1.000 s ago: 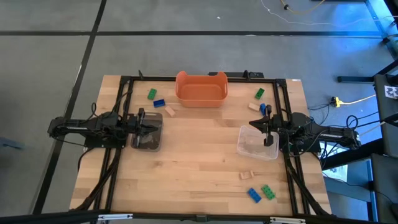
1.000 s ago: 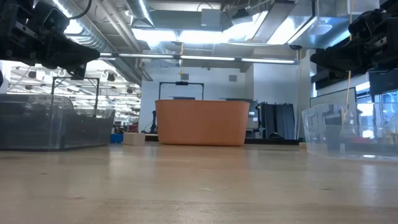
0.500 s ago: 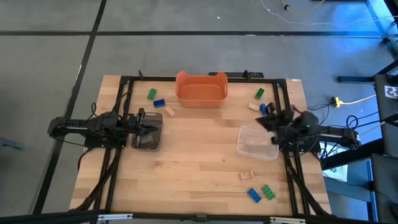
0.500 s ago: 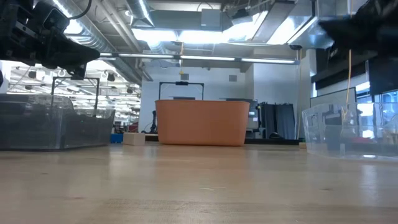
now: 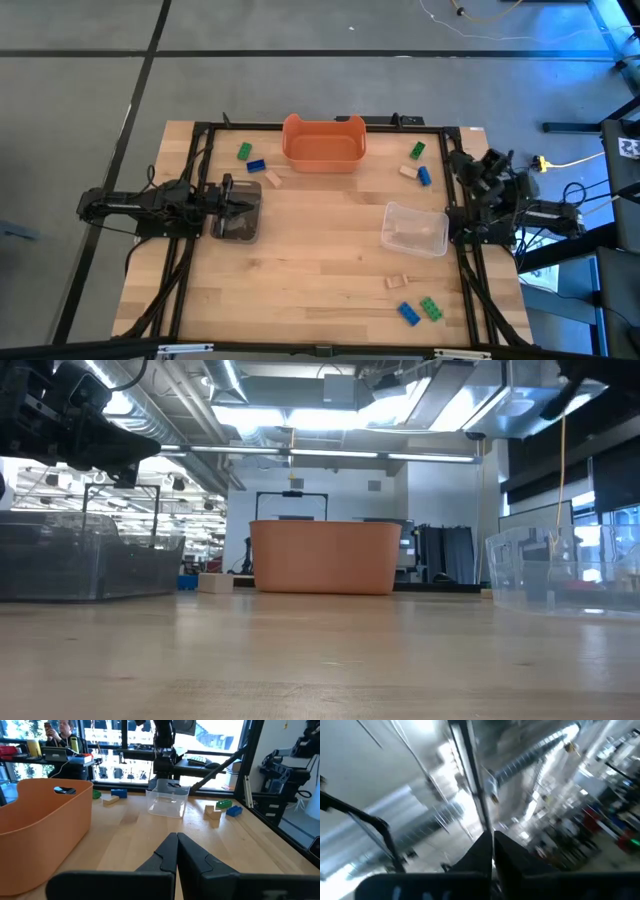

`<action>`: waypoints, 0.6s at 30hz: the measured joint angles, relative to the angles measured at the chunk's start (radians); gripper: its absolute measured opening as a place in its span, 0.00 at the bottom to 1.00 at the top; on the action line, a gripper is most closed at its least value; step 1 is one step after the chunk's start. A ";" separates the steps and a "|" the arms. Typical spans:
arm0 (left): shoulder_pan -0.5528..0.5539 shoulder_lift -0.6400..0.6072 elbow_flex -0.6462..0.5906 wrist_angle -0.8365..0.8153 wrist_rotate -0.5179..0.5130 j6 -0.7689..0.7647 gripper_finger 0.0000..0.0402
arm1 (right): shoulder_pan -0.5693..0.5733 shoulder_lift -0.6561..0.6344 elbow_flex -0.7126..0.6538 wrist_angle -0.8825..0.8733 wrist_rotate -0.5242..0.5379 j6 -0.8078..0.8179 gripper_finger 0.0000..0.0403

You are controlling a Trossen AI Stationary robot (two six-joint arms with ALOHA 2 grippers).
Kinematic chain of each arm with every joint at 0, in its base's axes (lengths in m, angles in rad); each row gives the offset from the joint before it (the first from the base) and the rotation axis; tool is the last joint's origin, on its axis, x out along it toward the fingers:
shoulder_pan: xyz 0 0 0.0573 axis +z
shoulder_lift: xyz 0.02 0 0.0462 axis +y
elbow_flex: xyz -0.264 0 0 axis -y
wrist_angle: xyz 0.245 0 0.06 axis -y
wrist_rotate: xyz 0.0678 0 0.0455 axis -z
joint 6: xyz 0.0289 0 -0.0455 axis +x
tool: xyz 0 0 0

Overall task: Sort & place blocks by color
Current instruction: Put the top right blue game piece into the transparent bin

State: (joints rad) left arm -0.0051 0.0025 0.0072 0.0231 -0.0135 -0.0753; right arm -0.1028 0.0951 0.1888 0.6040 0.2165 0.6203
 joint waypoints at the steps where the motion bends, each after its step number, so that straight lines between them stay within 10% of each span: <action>1: 0.000 0.000 0.000 0.000 0.000 0.000 0.00 | 0.000 0.036 0.043 -0.065 0.000 -0.011 0.08; 9: 0.000 0.000 0.000 0.000 0.000 0.000 0.00 | -0.057 0.451 0.412 -0.606 0.002 -0.022 0.41; 18: 0.000 0.000 0.000 0.000 0.000 0.000 0.00 | -0.389 0.903 0.753 -1.438 -0.019 0.032 0.66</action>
State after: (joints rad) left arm -0.0050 0.0028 0.0073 0.0231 -0.0135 -0.0753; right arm -0.4916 0.9978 0.9414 -0.8342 0.1978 0.6528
